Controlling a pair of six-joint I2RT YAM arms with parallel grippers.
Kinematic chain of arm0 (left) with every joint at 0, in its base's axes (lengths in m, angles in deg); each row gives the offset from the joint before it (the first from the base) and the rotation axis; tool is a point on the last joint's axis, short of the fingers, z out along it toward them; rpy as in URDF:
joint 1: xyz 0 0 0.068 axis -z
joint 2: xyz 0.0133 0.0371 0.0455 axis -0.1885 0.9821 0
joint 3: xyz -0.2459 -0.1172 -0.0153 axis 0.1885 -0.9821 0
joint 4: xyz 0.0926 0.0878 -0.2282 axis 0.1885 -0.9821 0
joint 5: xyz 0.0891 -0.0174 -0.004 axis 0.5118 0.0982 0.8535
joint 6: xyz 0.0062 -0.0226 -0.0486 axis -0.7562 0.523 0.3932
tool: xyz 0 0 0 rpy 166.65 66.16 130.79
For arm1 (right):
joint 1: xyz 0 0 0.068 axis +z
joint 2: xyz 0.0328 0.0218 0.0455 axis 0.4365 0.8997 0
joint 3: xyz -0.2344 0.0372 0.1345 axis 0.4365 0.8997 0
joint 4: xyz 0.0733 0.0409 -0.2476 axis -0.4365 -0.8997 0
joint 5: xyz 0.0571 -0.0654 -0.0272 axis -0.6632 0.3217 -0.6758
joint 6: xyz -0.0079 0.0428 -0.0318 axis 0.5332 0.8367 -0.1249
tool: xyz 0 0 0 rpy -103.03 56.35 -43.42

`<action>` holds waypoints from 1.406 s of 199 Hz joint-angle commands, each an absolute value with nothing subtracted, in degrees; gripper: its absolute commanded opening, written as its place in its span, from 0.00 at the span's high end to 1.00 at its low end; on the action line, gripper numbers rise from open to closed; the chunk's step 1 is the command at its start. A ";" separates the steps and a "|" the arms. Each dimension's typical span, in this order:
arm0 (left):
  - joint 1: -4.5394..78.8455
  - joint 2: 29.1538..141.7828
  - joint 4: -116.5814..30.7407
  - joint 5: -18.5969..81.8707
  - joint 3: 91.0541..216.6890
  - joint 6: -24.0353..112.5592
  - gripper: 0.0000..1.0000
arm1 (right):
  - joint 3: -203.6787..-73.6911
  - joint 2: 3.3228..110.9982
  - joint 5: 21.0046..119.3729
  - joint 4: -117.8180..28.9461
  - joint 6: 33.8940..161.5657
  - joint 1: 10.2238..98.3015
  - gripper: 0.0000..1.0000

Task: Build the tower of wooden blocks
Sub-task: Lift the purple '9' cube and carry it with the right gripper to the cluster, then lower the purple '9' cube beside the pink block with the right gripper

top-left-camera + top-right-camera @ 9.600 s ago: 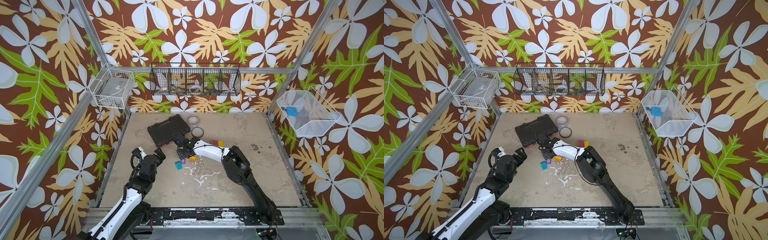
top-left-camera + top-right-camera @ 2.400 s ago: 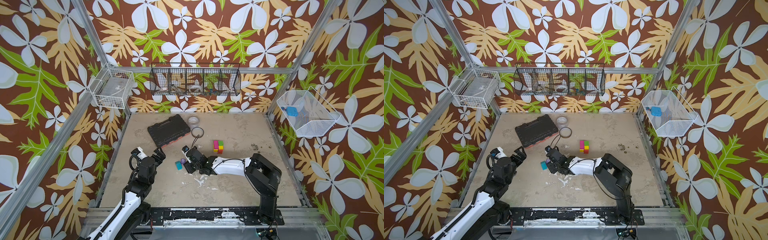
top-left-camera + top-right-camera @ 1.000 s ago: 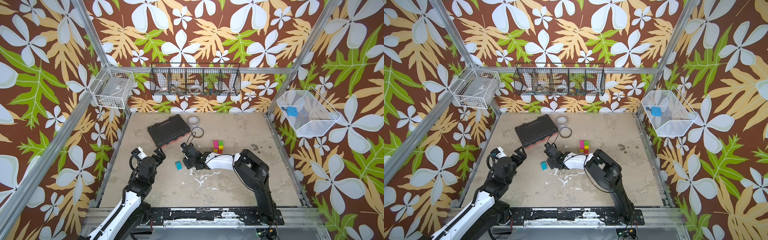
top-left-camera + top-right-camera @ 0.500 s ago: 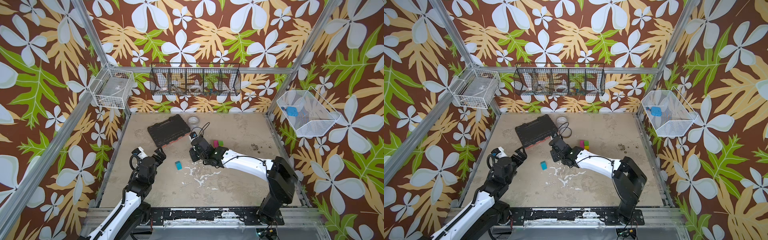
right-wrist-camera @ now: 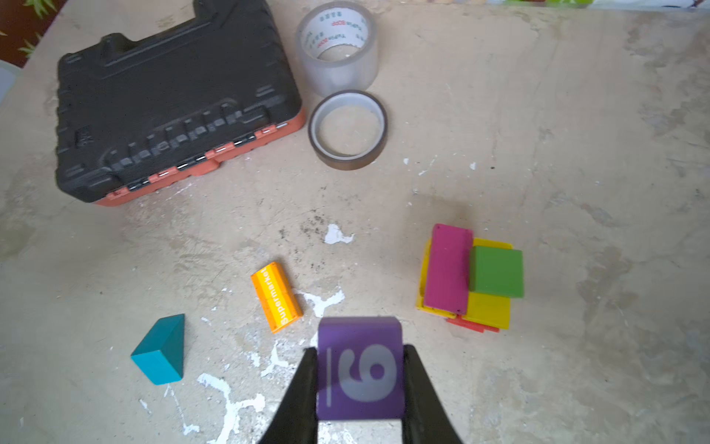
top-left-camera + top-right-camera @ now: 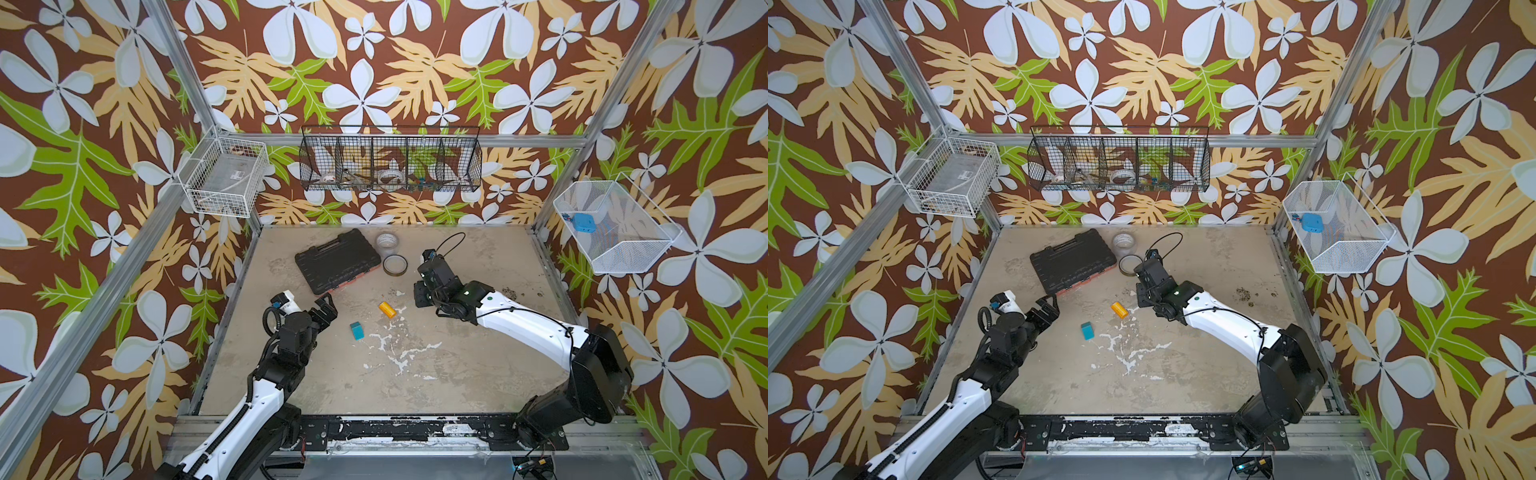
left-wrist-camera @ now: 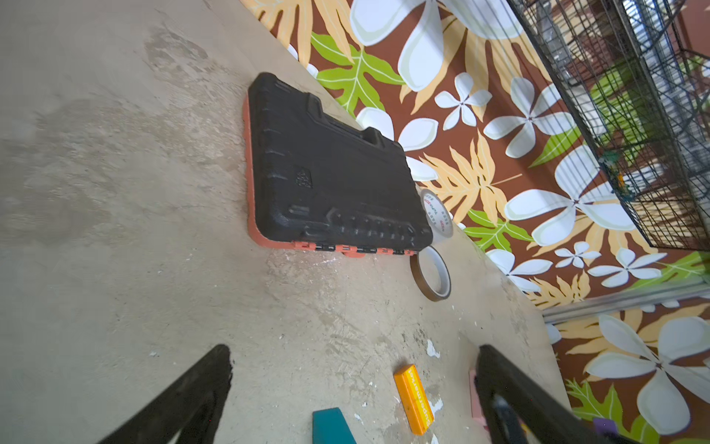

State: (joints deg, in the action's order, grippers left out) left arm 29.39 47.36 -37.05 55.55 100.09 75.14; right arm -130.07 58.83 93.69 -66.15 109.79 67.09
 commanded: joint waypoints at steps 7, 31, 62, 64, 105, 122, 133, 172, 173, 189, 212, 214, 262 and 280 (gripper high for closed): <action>29.37 48.82 -33.30 52.04 100.33 73.39 0.00 | -130.22 58.86 92.30 -67.49 110.96 65.98 0.84; 29.38 49.78 -32.35 51.54 100.39 73.49 0.00 | -132.03 60.95 92.38 -68.67 110.10 65.67 0.84; 29.34 50.59 -32.58 51.56 100.64 73.46 0.00 | -134.49 63.91 91.61 -69.43 109.76 64.56 0.85; 29.39 50.65 -32.43 51.53 100.60 73.56 0.00 | -134.60 64.03 91.59 -69.45 109.74 64.55 0.85; 29.34 52.34 -32.50 51.29 101.12 73.54 0.00 | -138.52 68.45 91.84 -71.45 109.21 64.08 0.85; 29.32 52.64 -31.73 50.56 101.03 73.76 0.00 | -139.37 69.69 92.40 -71.68 109.21 63.86 0.85; 29.34 52.81 -32.05 50.50 101.19 73.54 0.00 | -139.73 70.44 93.16 -72.11 109.61 63.52 0.85; 29.34 52.36 -32.39 51.03 101.20 73.71 0.00 | -140.09 72.25 95.40 -72.59 110.44 62.10 0.85; 29.33 52.32 -32.43 51.03 101.20 73.71 0.00 | -140.09 72.31 95.42 -72.60 110.40 62.10 0.85; 29.35 52.28 -32.69 51.29 101.21 73.80 0.00 | -140.27 73.10 95.78 -72.87 110.35 61.45 0.85; 29.32 52.28 -32.64 51.27 101.16 73.89 0.00 | -140.38 73.97 95.34 -72.69 110.27 60.74 0.85; 29.34 52.24 -32.70 51.29 101.20 73.89 0.00 | -140.43 74.04 95.29 -72.75 110.26 60.70 0.85; 29.35 52.08 -32.90 51.51 101.16 73.89 0.00 | -140.93 75.40 95.75 -72.76 110.26 60.07 0.85; 29.32 52.16 -32.75 51.47 101.22 73.89 0.00 | -141.15 75.96 96.14 -73.05 110.13 59.82 0.85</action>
State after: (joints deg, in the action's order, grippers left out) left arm 29.37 52.16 -33.43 51.07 100.83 73.89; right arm -140.59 75.38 94.81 -72.36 109.83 60.12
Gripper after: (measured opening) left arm 0.996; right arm 0.265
